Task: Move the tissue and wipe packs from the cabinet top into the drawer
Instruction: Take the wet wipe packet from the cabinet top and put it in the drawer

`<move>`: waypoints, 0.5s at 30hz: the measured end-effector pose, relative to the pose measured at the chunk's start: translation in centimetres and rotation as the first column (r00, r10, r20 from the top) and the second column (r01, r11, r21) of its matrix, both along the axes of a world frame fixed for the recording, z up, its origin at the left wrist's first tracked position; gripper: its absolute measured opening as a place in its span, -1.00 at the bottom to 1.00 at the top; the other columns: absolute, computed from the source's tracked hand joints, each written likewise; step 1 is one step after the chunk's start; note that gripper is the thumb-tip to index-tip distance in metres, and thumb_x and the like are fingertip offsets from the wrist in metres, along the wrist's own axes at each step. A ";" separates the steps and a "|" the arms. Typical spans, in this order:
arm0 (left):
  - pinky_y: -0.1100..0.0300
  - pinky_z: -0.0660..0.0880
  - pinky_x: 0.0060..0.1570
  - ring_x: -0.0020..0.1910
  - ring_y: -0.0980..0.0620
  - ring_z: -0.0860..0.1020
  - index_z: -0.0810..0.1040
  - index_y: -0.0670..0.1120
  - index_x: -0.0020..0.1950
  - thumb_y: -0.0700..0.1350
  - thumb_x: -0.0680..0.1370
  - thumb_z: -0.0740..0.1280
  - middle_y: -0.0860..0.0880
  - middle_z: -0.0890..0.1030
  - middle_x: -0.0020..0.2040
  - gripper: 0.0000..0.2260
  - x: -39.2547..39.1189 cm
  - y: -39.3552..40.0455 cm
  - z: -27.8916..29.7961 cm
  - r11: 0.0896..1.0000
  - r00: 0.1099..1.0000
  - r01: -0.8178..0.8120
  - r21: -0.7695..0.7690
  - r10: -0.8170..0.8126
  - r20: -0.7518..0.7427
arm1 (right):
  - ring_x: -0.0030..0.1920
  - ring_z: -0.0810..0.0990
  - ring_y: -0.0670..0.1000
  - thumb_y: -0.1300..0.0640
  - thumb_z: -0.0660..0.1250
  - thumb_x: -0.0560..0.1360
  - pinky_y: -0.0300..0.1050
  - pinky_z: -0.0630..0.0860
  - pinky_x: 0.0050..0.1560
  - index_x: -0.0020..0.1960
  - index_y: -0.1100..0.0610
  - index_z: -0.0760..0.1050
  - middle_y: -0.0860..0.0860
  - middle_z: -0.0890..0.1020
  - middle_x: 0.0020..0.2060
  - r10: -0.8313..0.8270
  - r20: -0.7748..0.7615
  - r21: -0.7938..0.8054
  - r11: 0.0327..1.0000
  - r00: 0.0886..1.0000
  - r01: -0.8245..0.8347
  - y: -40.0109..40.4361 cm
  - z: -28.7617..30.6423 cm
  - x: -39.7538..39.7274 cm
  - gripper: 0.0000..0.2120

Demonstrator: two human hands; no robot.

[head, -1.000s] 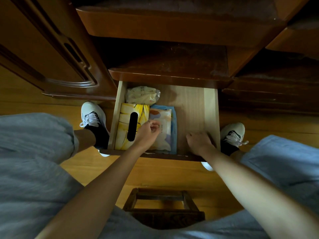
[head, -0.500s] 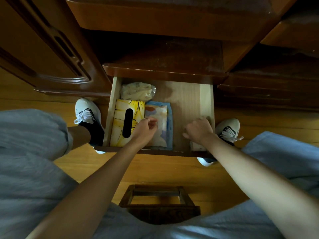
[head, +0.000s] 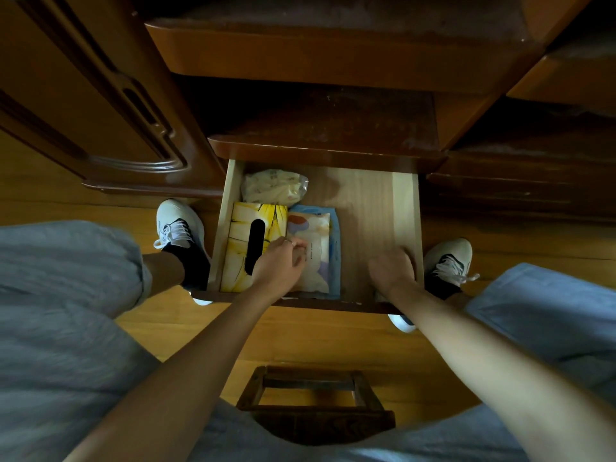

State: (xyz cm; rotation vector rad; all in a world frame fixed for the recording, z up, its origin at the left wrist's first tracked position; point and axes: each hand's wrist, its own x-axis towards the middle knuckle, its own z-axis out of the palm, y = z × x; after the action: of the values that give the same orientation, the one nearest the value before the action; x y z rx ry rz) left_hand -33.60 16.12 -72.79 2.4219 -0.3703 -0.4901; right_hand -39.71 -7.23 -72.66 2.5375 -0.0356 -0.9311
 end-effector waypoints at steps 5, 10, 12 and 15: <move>-0.01 0.39 0.43 0.58 -0.01 0.18 0.33 -0.11 0.55 -0.17 0.58 0.34 -0.02 0.26 0.56 -0.47 -0.4 1.5 -0.4 0.959 0.976 0.160 0.234 -0.189 0.110 | -0.22 0.53 0.04 -0.01 0.31 0.59 0.05 0.44 0.14 -0.33 0.06 0.37 0.02 0.41 -0.42 0.044 0.028 -0.005 0.999 0.999 -0.044 -0.7 -0.2 -0.8 -0.64; 0.00 0.29 0.51 0.64 0.07 -0.09 0.11 -0.12 0.65 -0.21 0.63 0.25 0.07 0.02 0.65 -0.39 0.0 2.1 -0.6 0.906 0.958 0.263 0.333 -0.286 0.022 | -0.17 0.56 0.01 -0.22 0.16 0.63 0.12 0.32 0.30 -0.30 0.03 0.46 -0.02 0.58 -0.32 -0.021 0.106 0.109 0.994 0.994 0.009 -0.4 0.3 -1.1 -0.56; 0.01 0.18 0.55 0.64 0.03 -0.13 0.06 -0.15 0.65 -0.27 0.60 0.27 0.03 -0.02 0.66 -0.34 0.1 2.0 -0.6 0.868 0.946 0.293 0.400 -0.323 0.010 | -0.13 0.57 0.02 -0.24 0.10 0.64 0.16 0.24 0.35 -0.26 0.02 0.51 -0.02 0.62 -0.29 -0.028 0.165 0.147 0.989 0.986 0.003 -0.4 1.3 -1.3 -0.53; -0.01 0.10 0.58 0.65 -0.02 -0.16 0.00 -0.15 0.66 -0.29 0.61 0.26 -0.01 -0.09 0.68 -0.31 0.6 1.7 0.3 0.810 0.926 0.361 0.463 -0.371 -0.072 | 0.25 0.57 0.10 -0.07 0.18 0.61 0.20 0.12 0.50 0.01 0.01 0.62 0.00 0.71 -0.05 -0.063 0.336 0.259 0.965 0.940 -0.028 -1.2 3.3 -1.3 -0.73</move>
State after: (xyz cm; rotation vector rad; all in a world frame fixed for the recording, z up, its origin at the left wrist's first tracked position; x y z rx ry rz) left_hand -32.96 17.85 -72.48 2.8347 -0.8243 -0.8010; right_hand -41.02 -8.38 -69.36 2.9223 -0.0434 -0.5147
